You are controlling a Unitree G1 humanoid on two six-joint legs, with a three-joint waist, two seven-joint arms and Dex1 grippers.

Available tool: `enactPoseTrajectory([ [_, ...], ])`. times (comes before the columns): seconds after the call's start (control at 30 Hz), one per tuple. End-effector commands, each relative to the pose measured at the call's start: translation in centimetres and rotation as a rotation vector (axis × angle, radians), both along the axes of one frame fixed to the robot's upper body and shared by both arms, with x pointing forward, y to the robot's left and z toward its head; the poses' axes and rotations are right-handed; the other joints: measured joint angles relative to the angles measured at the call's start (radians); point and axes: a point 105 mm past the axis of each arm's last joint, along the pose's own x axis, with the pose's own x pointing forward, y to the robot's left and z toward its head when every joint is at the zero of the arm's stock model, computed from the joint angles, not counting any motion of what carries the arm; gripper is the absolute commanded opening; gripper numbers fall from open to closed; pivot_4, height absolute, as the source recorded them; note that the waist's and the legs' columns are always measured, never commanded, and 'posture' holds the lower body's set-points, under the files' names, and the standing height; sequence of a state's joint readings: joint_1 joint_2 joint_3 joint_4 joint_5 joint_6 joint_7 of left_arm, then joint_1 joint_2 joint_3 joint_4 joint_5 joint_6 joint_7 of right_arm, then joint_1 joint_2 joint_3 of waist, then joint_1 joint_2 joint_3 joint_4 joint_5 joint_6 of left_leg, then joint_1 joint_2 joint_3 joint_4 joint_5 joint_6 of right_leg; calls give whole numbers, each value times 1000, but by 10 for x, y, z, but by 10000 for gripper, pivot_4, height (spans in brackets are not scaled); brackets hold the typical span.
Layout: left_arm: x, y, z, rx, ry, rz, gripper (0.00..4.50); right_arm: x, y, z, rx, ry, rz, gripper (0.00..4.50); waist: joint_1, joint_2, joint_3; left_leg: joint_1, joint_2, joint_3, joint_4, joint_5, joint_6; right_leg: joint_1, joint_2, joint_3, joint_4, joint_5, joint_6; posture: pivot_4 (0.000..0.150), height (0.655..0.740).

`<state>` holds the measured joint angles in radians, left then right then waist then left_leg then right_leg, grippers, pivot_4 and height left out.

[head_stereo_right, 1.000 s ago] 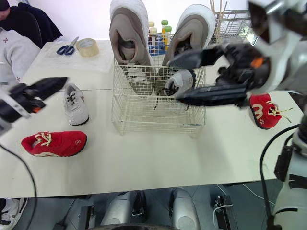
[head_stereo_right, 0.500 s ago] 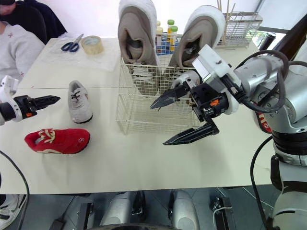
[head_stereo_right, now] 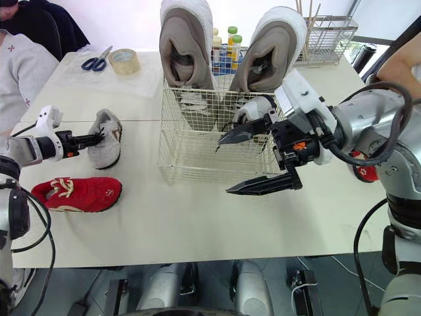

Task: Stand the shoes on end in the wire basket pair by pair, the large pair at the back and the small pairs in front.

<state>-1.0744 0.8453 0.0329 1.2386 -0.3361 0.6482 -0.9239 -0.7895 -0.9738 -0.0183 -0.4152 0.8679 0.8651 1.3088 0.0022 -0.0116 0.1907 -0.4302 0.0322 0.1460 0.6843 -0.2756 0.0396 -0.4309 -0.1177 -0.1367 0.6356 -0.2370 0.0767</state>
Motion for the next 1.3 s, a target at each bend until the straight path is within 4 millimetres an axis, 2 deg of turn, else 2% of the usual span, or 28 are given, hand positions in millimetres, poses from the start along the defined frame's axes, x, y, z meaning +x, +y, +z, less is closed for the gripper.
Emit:
enactPoseTrajectory([
  [0.03,6,5,25,-16,-93,24,940,-1,-1,8,8,-60,-6,45000,0,0,0,0,0,0,0,0,0,0,0,0,0,0,0,1500,7400],
  [0.13,7,11,38,-41,-149,60,940,2,0,9,10,-63,-8,45000,0,-1,0,0,0,0,0,0,0,0,0,0,0,0,0,1500,7400],
  [0.17,8,15,48,-58,-193,82,940,4,1,10,12,-67,-10,45000,0,-1,0,0,0,0,0,0,0,0,0,0,0,0,0,1500,7400],
  [0.27,9,29,98,-67,-448,145,940,10,0,13,20,-82,-21,45000,-2,-2,1,0,0,0,0,0,0,0,0,0,0,0,0,1500,7400],
  [0.33,5,30,131,-10,-626,150,940,15,-1,15,31,-91,-37,45000,-2,-6,3,0,0,-1,0,0,0,0,-1,0,1,0,0,1500,7400],
  [0.4,-6,20,160,28,-788,137,940,19,-4,18,45,-96,-57,45000,-4,-6,3,0,0,-1,1,0,0,0,-1,0,1,0,0,1500,7400],
  [0.43,-18,10,178,70,-893,145,940,22,-6,19,55,-98,-76,45000,-7,-6,3,0,0,-1,1,0,0,0,-1,0,0,0,0,1500,7400],
  [0.47,-32,-3,192,95,-982,146,940,25,-8,21,62,-100,-95,45000,-10,-6,3,0,-1,-1,1,0,1,1,-2,0,0,0,0,1500,7400],
  [0.53,-65,-44,207,102,-1100,108,940,31,-14,24,74,-101,-143,45000,-10,-6,2,0,-1,-2,1,0,1,2,-3,0,-1,0,1,1500,7400],
  [0.6,-90,-74,213,117,-1205,69,940,36,-19,25,70,-103,-173,45000,-11,-6,3,0,-2,-4,1,0,1,4,-3,0,-2,1,2,1500,7400],
  [0.7,-118,-127,212,78,-1289,32,940,43,-30,30,46,-103,-210,45000,-9,-6,3,1,-1,-5,2,0,1,5,-2,0,-2,2,2,1500,7400],
  [0.8,-125,-148,210,45,-1312,40,940,45,-31,31,36,-103,-210,45000,-10,-5,2,4,-1,-5,2,0,1,8,-1,1,-1,2,2,1500,7400],
  [0.93,-122,-172,198,-24,-1292,-1,940,45,-30,32,28,-96,-204,45000,-11,-5,2,6,-1,-6,2,1,-1,8,0,0,2,2,1,1500,7400],
  [1.1,-112,-189,176,-26,-1261,-74,940,43,-36,37,45,-84,-234,45000,-9,-5,2,5,-1,-5,2,1,-1,7,0,-1,2,2,1,1500,7400],
  [1.3,-89,-219,149,-12,-1255,-198,940,38,-47,31,24,-46,-324,45000,13,-4,2,5,-1,-5,2,1,-1,7,0,-1,2,2,1,1500,7400],
])
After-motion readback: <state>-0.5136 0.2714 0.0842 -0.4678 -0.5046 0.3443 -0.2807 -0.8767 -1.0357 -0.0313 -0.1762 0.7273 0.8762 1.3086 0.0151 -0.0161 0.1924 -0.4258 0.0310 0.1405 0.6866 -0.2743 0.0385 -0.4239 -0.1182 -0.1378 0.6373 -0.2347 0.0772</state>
